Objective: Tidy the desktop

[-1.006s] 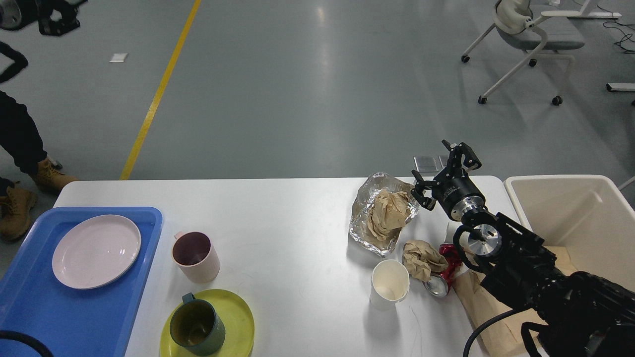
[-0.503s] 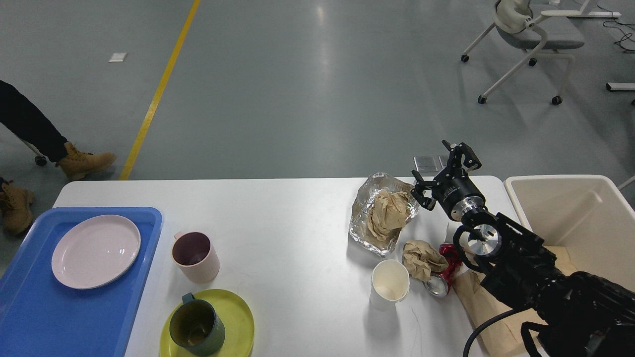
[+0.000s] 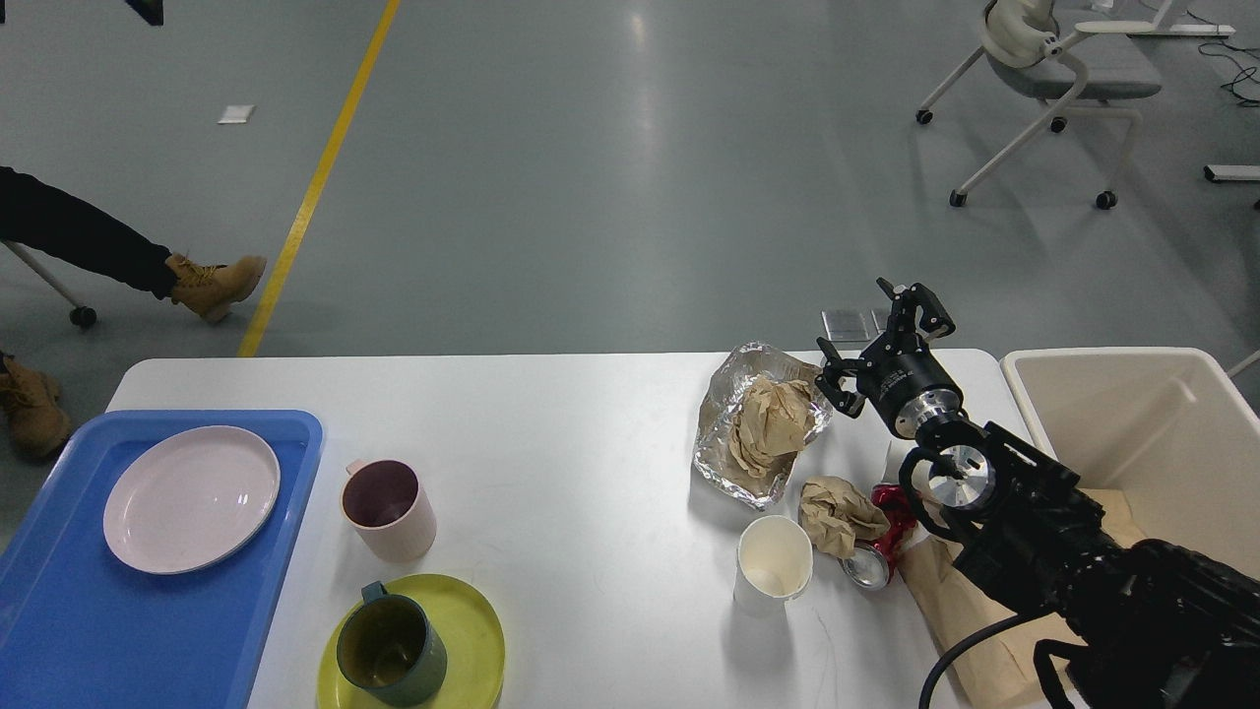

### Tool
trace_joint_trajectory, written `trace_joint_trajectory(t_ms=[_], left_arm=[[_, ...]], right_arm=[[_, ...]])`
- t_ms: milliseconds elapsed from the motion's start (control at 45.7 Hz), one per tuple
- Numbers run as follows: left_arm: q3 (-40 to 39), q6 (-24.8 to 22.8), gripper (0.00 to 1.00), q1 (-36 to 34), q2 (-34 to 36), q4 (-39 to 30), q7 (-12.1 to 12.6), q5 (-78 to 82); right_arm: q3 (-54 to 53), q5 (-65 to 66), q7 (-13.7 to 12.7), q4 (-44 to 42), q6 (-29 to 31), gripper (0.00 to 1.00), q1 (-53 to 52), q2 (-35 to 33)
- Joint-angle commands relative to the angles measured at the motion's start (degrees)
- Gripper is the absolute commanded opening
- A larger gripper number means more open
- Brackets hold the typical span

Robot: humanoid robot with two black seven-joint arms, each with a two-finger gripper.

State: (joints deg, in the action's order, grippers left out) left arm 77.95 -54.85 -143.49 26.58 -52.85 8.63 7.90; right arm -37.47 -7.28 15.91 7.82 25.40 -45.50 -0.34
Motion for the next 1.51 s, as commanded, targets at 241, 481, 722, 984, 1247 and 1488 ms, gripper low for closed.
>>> trace_joint_trajectory(t_ms=[241,481,722,984,1247,1488], left_arm=[[4.49,-0.15,0.96,-4.16,-7.25,-11.99,0.6,-1.31],[4.4,-0.15,0.96,-6.79,-7.25,-22.38,-0.19,-1.48],[4.58,-0.15,0.96,-12.25,-7.33,-21.33,-5.19,-2.89],[4.49,-0.15,0.96,-11.81,-7.68,-21.15,-15.39,-3.68],[4.31,-0.15,0.96,-6.1,-7.07,-22.21,-13.64,-2.71],[8.71,-0.15,0.94,-4.16,-2.67,-31.6,-10.74,-2.45]], right_arm=[[0.02,-0.02,0.0,0.0,0.0,1.0,0.06,-0.01],[-0.06,-0.02,0.0,0.0,0.0,1.0,0.06,-0.01],[0.03,-0.02,0.0,0.0,0.0,1.0,0.06,-0.01],[0.03,-0.02,0.0,0.0,0.0,1.0,0.06,0.08],[0.03,0.07,0.0,0.0,0.0,1.0,0.06,-0.01],[0.02,0.07,0.0,0.0,0.0,1.0,0.06,-0.01]])
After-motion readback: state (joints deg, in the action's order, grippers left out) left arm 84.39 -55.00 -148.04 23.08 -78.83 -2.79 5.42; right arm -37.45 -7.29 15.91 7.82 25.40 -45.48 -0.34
